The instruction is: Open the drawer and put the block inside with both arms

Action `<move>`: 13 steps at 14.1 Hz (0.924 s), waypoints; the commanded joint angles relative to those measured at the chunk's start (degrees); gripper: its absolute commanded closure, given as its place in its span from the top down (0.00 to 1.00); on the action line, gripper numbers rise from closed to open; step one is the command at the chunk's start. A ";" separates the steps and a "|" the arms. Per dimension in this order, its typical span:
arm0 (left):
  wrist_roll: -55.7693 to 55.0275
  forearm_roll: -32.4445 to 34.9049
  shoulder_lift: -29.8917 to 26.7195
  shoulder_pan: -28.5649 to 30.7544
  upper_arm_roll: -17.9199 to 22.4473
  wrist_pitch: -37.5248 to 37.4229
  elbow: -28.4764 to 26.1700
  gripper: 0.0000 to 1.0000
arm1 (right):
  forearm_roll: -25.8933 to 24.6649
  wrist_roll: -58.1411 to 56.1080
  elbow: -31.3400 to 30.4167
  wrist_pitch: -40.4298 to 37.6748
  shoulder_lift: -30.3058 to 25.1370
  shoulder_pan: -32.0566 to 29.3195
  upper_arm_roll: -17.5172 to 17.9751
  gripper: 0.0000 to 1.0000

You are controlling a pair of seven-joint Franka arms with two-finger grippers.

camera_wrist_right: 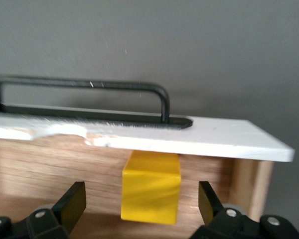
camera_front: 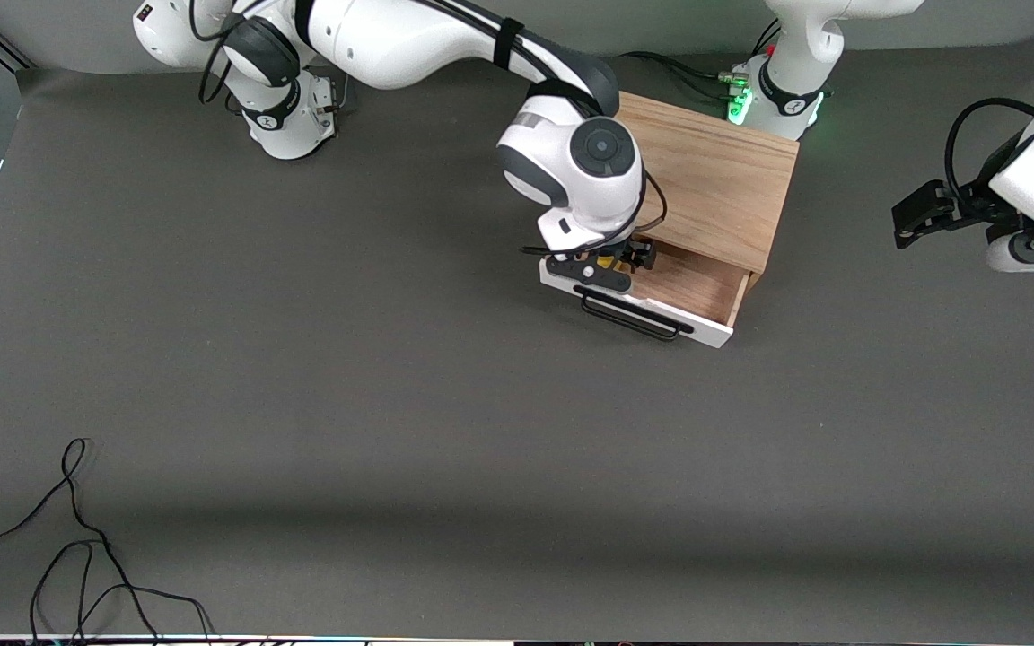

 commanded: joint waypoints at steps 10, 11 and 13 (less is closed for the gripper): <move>0.30 -0.36 -3.85 0.22 -0.16 2.01 -5.36 1.00 | 2.88 -30.02 -11.91 -12.23 -25.17 -20.61 -5.46 1.00; 0.30 -0.36 -3.85 0.22 -0.16 2.00 -5.36 1.00 | 4.99 -33.55 -14.10 -12.23 -27.37 -24.65 -5.64 1.00; 0.74 -0.36 -3.85 0.31 0.01 2.00 -5.36 1.00 | 5.80 -41.27 -20.33 -11.97 -32.72 -31.51 -5.81 1.00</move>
